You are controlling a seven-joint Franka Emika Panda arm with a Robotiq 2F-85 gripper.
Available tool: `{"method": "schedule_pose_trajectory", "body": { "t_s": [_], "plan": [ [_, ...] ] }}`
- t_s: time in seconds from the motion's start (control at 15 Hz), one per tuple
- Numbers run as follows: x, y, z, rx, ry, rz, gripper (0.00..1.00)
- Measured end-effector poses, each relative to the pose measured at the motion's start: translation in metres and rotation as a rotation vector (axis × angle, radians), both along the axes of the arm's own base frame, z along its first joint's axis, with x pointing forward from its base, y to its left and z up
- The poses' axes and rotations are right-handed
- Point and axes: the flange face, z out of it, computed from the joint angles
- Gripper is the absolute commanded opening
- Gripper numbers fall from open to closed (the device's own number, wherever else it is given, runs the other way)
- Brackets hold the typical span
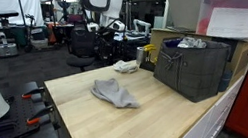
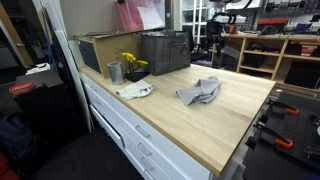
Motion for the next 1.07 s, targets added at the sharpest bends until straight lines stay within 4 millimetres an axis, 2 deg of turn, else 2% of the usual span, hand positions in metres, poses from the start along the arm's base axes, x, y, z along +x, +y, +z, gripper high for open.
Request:
{"method": "schedule_pose_trajectory", "body": {
  "t_s": [0.2, 0.4, 1.07],
  "plan": [
    [-0.009, -0.036, -0.029, 0.002, 0.048, -0.072, 1.00],
    [-0.008, -0.044, -0.059, 0.021, 0.094, -0.108, 1.00],
    [0.023, 0.018, -0.121, 0.016, 0.205, -0.171, 1.00]
  ]
}}
